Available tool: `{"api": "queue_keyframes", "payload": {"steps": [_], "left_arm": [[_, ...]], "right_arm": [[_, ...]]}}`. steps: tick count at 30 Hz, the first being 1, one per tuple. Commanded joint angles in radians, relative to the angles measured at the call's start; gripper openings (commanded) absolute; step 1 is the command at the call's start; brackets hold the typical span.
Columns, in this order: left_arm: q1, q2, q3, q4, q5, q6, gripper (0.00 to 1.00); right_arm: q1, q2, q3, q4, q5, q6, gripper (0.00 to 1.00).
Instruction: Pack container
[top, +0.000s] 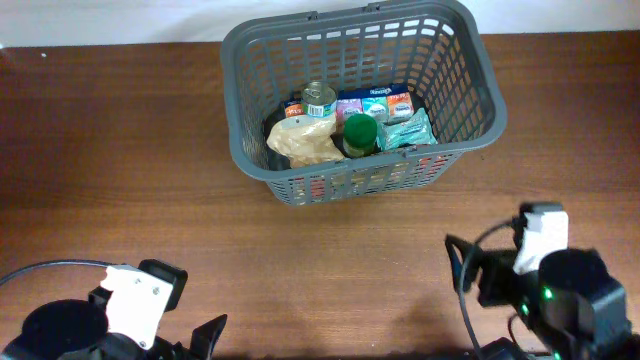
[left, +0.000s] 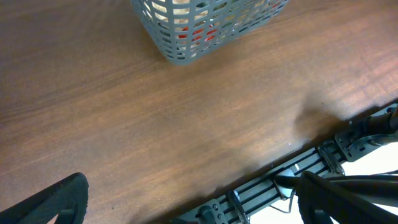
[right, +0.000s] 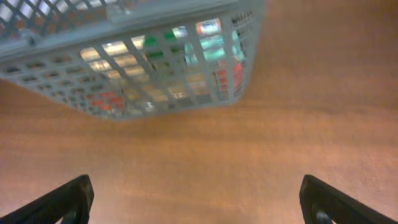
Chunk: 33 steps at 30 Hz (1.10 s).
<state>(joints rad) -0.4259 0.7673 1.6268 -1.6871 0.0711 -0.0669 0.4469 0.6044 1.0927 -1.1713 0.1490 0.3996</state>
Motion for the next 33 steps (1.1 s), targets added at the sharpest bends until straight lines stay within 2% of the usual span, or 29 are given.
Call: {"api": "queue_keyframes", "payload": {"steps": [1,6,15,18,23,33], "left_arm": [[-0.002,-0.002,-0.001,0.000,-0.008,0.019,0.99],[-0.002,-0.002,-0.001,0.000,-0.008,0.019,0.99],[-0.002,-0.002,-0.001,0.000,-0.008,0.019,0.99],[-0.002,-0.002,-0.001,0.000,-0.008,0.019,0.99],[-0.002,-0.002,-0.001,0.000,-0.008,0.019,0.99],[-0.002,-0.002,-0.001,0.000,-0.008,0.019,0.99]], "right_arm": [[0.005,-0.004,-0.011,-0.048,-0.006,0.028,0.99],[0.005,-0.003,-0.011,-0.135,0.072,-0.036,0.99],[0.004,-0.022,-0.021,-0.126,0.104,-0.040,0.99],[0.002,-0.090,-0.085,-0.008,0.103,-0.126,0.99],[-0.021,-0.258,-0.306,0.264,0.097,-0.285,0.99],[-0.043,-0.463,-0.705,0.594,0.030,-0.295,0.99]]}}
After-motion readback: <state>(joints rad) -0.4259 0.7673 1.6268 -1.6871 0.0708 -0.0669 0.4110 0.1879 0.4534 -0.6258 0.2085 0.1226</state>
